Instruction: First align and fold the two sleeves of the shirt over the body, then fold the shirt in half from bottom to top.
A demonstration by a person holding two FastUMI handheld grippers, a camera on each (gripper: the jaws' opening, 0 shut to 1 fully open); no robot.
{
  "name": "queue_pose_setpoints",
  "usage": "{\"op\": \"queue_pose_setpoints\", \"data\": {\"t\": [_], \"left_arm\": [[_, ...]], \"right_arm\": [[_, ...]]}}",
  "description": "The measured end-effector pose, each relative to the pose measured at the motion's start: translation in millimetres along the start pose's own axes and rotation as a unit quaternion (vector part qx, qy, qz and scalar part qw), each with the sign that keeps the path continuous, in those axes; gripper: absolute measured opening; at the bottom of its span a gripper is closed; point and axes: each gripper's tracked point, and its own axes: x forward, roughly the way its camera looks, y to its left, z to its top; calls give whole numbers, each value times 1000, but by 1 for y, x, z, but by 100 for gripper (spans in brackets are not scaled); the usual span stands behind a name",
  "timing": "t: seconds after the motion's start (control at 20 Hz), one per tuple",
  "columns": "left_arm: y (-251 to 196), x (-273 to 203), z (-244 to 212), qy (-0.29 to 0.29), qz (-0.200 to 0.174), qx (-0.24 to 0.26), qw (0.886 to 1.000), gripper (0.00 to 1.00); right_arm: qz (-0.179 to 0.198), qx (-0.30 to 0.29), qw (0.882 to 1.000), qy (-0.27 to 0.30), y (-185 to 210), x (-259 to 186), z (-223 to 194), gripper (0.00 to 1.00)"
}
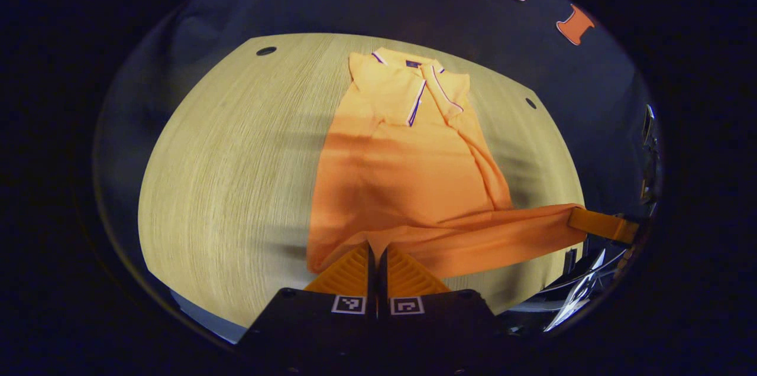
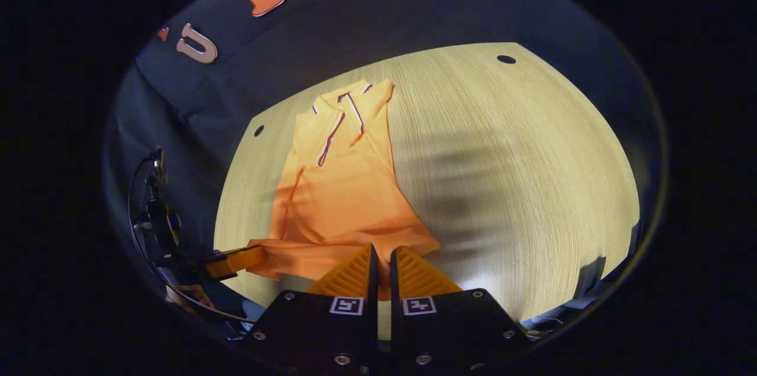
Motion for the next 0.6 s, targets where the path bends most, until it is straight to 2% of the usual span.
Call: {"op": "queue_pose_setpoints", "data": {"t": [0.35,0.6], "left_arm": [[10,30,140,-40,-25,21,999,1],[11,74,239,-61,-21,40,997,1]], "right_arm": [[-13,-7,998,-57,25,34,105,10],[-15,3,997,-73,35,93,182,10]]}}
